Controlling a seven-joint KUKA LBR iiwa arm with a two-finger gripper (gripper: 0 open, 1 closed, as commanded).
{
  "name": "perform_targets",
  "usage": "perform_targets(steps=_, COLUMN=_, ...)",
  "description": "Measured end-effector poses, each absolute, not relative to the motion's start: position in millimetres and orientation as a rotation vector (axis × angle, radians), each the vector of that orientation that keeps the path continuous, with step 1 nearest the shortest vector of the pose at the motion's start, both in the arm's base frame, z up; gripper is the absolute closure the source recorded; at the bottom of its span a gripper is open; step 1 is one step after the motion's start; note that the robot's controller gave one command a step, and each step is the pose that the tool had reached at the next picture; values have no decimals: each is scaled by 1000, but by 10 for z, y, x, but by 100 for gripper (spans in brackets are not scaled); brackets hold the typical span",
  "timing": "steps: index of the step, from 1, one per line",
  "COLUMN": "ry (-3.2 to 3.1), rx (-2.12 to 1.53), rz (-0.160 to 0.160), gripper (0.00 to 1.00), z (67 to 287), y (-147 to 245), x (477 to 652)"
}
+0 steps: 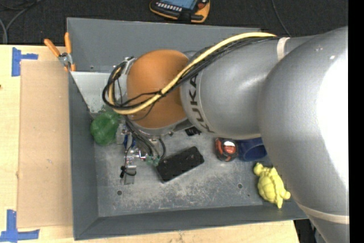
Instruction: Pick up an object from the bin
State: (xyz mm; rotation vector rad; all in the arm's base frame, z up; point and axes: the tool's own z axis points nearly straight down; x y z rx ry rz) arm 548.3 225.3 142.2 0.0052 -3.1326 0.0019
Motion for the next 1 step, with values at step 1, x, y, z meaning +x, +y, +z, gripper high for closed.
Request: perform_targets(steps=1, ry=-3139, rx=-3, rz=0, gripper=0, z=1468, y=2239, x=5506)
